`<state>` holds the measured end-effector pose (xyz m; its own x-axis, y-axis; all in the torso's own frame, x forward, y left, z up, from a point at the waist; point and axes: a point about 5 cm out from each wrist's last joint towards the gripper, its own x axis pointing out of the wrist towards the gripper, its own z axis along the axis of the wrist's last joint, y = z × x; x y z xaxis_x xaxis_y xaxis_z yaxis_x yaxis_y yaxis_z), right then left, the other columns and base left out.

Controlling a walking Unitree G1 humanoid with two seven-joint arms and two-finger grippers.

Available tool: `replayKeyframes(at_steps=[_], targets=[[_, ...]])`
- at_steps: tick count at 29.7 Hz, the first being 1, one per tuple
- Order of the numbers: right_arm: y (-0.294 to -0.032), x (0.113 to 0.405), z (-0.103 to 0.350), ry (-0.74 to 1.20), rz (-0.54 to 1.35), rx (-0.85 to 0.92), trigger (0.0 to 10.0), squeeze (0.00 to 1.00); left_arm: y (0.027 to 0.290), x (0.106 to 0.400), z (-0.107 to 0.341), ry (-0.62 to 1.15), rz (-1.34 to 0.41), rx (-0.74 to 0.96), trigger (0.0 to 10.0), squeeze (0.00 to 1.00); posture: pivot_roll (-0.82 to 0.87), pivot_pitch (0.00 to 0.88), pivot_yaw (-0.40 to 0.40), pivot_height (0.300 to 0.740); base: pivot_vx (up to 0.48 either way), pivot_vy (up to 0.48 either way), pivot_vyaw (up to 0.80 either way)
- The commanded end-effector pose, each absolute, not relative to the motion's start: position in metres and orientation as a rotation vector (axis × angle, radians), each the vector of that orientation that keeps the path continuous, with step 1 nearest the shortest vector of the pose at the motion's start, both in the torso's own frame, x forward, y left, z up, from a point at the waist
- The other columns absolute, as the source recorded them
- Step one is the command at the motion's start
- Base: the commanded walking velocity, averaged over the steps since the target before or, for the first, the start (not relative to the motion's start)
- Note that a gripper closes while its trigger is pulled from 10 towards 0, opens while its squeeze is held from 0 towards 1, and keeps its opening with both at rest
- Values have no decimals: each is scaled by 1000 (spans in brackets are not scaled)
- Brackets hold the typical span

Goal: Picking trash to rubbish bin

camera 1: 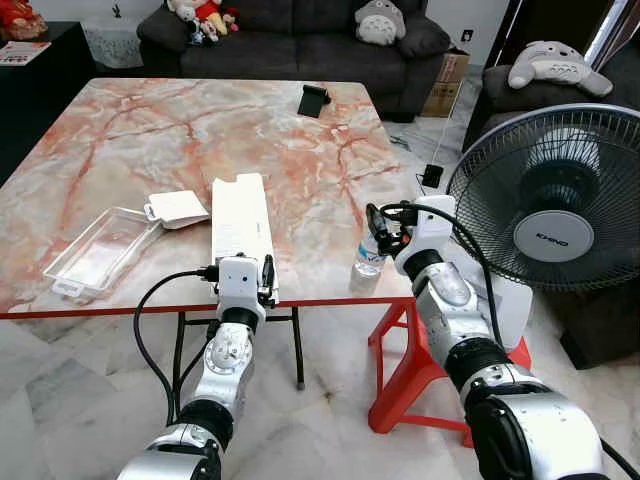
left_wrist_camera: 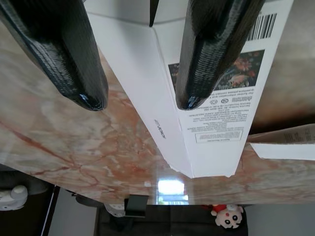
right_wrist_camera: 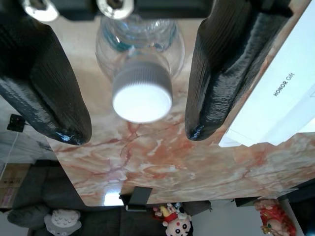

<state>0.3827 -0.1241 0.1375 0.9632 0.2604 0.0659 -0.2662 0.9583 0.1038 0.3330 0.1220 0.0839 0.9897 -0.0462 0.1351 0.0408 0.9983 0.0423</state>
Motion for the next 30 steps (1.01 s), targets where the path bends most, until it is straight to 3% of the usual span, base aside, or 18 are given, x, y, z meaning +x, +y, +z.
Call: replayKeyframes(at_steps=[1,16,17,18,19,21,30], targets=[[-127,385,139,-44,253,114,10000,0,120,332,85,-149,-62,58,10000,0,1,62,-89,740,0,0,0],[-127,386,138,-18,248,123,10000,0,121,328,85,-157,-62,65,10000,0,20,73,-97,740,0,0,0],[-127,386,139,-20,251,126,4745,0,121,328,85,-157,-62,66,10000,0,20,73,-97,740,0,0,0],[-126,386,139,-22,255,128,3020,0,121,328,84,-157,-61,66,10000,0,21,75,-96,740,0,0,0],[-126,386,139,-24,256,129,392,0,121,328,84,-157,-61,66,10000,0,21,75,-96,740,0,0,0],[-126,386,139,-25,257,131,0,0,121,327,84,-156,-61,67,10000,0,21,75,-96,740,0,0,0],[-125,385,138,-25,264,140,0,0,119,327,84,-150,-72,67,10000,0,19,77,-95,740,0,0,0]])
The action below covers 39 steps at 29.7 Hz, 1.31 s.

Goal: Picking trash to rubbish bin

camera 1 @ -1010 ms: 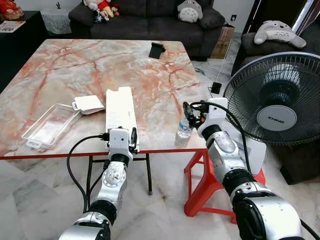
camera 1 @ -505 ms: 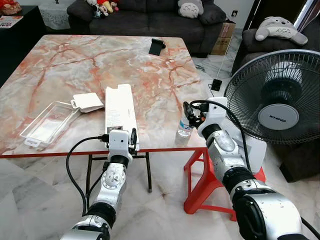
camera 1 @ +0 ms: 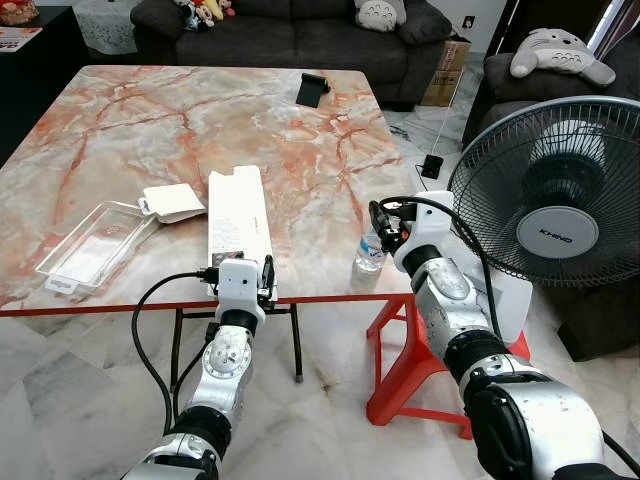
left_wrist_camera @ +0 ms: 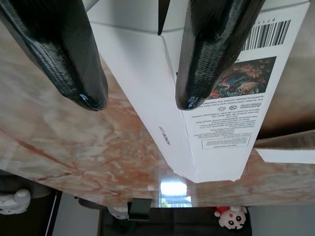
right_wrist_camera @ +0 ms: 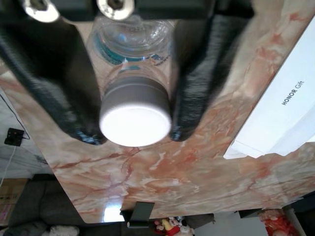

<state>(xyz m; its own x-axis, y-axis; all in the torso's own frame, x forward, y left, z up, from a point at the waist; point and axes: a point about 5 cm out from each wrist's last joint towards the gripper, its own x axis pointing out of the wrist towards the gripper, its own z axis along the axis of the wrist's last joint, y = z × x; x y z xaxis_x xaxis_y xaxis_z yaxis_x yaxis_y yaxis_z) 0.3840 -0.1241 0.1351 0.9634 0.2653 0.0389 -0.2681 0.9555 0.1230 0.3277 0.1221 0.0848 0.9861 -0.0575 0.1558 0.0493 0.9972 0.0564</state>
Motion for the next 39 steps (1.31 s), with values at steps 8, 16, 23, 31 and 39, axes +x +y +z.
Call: replayKeyframes(at_steps=[8,16,23,31,39], targets=[[-124,384,135,-25,273,144,0,0,116,328,84,-145,-86,67,10000,0,7,59,-85,740,0,0,0],[-126,386,146,-86,271,155,0,0,113,331,87,-145,-100,70,10000,0,3,32,-79,740,0,0,0],[-128,389,165,-190,273,162,10000,0,112,332,90,-159,-101,69,10000,0,-5,9,-73,740,0,0,0],[-132,386,169,-246,270,166,10000,0,110,334,92,-168,-100,72,10000,0,-17,12,-74,740,0,0,0],[-137,379,161,-255,248,169,10000,0,107,336,98,-197,-114,88,10000,0,-25,17,-71,740,0,0,0]])
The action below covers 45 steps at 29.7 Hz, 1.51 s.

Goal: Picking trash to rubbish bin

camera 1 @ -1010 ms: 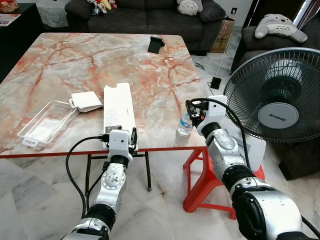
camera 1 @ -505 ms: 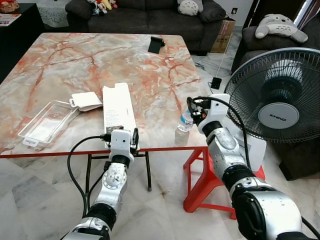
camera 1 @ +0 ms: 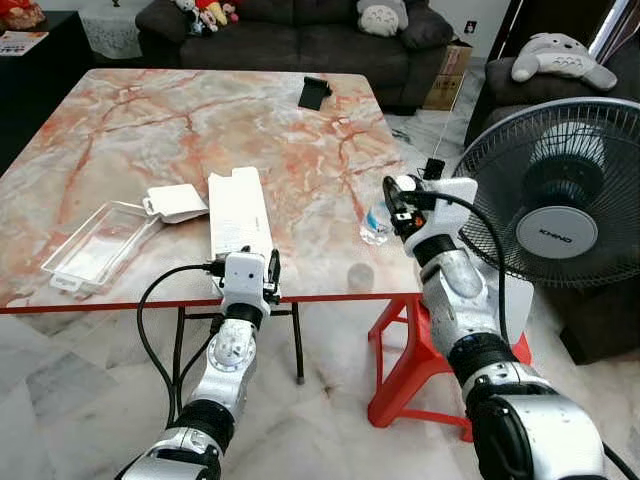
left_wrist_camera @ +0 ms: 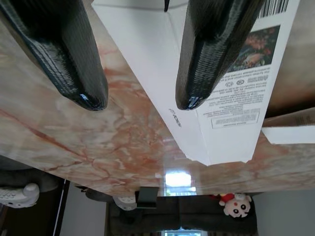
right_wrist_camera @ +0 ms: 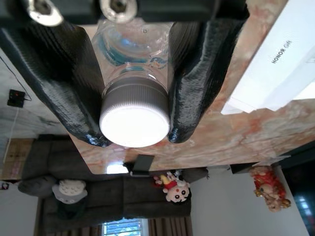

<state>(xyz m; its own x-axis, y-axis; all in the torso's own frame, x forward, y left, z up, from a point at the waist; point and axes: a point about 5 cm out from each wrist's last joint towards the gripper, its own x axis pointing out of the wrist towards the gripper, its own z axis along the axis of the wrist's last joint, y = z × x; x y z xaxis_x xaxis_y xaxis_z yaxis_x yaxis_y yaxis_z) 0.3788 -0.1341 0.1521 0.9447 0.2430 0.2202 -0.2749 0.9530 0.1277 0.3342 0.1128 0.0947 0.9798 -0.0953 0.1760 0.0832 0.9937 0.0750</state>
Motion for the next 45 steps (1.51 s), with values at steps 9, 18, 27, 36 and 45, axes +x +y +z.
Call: replayKeyframes(at_steps=[9,18,27,36,45], targets=[[-138,376,158,-252,227,186,10000,0,104,337,102,-215,-129,100,10000,0,-31,24,-68,740,-84,0,0],[-142,374,157,-263,205,196,10000,0,103,338,103,-224,-141,108,10000,0,-36,26,-62,740,-252,0,0],[-148,372,156,-261,177,196,10000,0,102,338,104,-228,-150,117,10000,0,-39,29,-57,740,-248,0,0],[-166,362,141,-229,114,179,10000,0,100,337,103,-223,-160,118,10000,0,-47,30,-55,740,-245,0,0],[-186,349,112,-130,56,148,10000,0,101,336,92,-166,-158,128,10000,0,-61,29,-59,740,-27,0,0]])
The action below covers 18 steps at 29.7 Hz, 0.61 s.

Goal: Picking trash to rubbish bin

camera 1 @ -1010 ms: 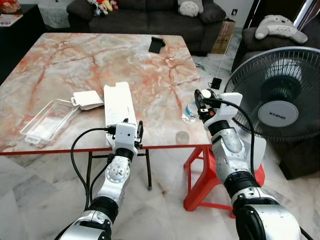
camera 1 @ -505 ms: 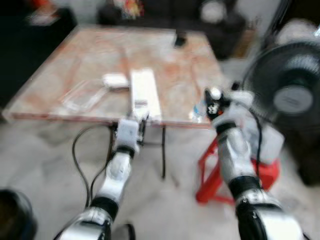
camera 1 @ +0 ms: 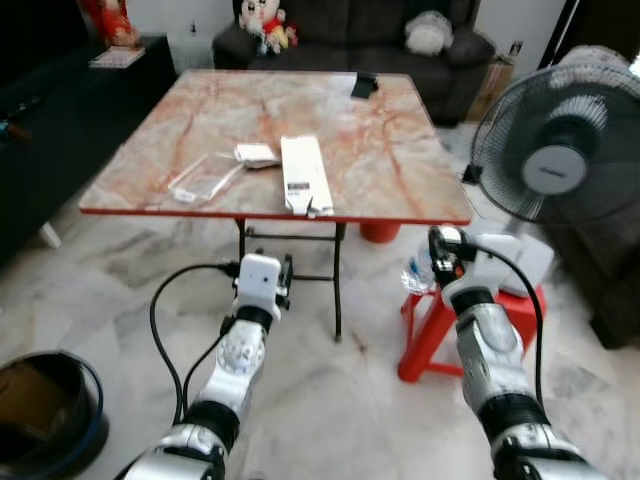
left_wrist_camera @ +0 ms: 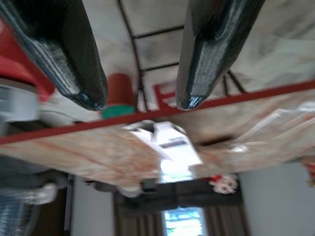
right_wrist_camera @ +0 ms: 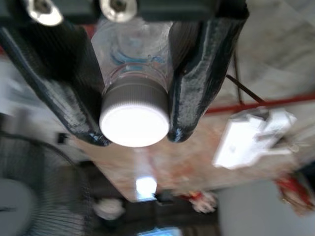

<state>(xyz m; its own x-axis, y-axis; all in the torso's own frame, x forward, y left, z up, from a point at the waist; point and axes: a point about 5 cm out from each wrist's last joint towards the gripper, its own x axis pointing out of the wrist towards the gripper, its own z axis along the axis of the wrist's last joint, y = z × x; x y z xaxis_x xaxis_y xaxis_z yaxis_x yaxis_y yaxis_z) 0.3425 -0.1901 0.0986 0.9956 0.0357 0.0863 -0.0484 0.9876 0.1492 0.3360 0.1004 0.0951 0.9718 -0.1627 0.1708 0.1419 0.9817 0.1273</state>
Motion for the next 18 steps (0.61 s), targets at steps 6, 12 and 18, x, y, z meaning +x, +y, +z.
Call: replayKeyframes(at_steps=[6,12,18], targets=[[-223,309,43,167,-63,81,10000,0,113,321,52,37,-163,158,10000,0,-67,24,-61,740,0,0,0],[-244,268,-3,394,-171,102,10000,0,123,299,14,248,-156,153,10000,0,-79,10,-60,740,0,0,0],[-250,224,-41,600,-256,134,10000,0,132,266,-26,495,-165,146,10000,0,-73,0,-55,740,0,0,0]])
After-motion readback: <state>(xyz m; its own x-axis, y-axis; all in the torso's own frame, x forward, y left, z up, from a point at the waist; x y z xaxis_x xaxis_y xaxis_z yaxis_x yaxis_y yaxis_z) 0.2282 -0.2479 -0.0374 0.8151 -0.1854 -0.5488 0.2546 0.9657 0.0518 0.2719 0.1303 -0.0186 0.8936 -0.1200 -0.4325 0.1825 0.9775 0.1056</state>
